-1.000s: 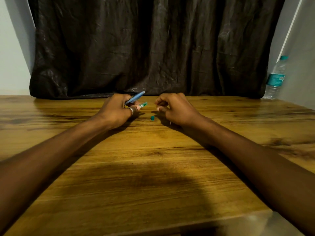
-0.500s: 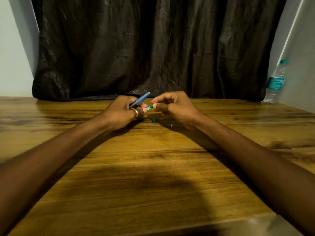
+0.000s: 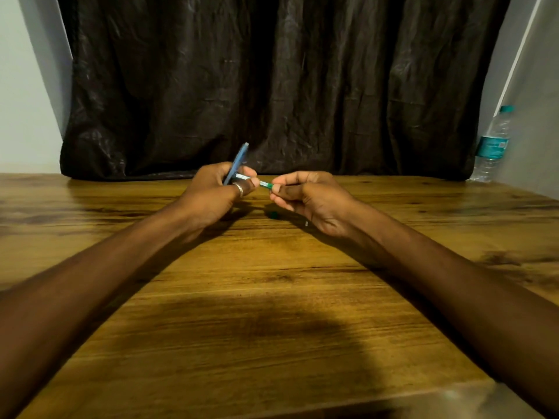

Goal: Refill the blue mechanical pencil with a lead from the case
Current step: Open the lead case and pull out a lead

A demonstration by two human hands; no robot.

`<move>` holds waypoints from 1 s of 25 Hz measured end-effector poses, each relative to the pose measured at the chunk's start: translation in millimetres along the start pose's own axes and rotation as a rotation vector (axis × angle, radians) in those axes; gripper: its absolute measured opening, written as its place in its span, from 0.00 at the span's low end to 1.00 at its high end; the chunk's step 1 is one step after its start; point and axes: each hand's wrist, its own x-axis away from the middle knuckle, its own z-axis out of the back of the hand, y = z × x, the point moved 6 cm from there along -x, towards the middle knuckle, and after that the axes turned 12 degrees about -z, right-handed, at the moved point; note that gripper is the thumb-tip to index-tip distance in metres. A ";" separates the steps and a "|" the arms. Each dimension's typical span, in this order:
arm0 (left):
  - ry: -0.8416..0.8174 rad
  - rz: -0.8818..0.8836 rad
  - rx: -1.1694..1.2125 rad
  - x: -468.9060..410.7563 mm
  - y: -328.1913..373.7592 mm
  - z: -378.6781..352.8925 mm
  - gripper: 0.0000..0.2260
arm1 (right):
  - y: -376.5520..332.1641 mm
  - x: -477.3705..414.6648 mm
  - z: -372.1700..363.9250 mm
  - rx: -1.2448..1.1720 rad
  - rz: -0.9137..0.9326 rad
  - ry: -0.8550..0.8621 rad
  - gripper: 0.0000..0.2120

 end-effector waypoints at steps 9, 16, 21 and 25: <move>0.078 -0.072 0.000 -4.0 2.7 4.4 0.13 | 6.9 -0.3 -5.6 -0.066 -0.045 -0.041 0.07; 0.060 -0.090 -0.053 -2.8 6.4 5.1 0.16 | 7.3 2.2 -6.4 -0.042 -0.060 -0.031 0.08; 0.064 -0.092 -0.061 -1.9 7.7 4.4 0.15 | 6.6 4.6 -6.7 -0.006 -0.066 -0.005 0.08; 0.076 -0.072 -0.083 -0.3 8.6 4.1 0.14 | 4.7 4.8 -4.8 0.017 -0.061 0.041 0.07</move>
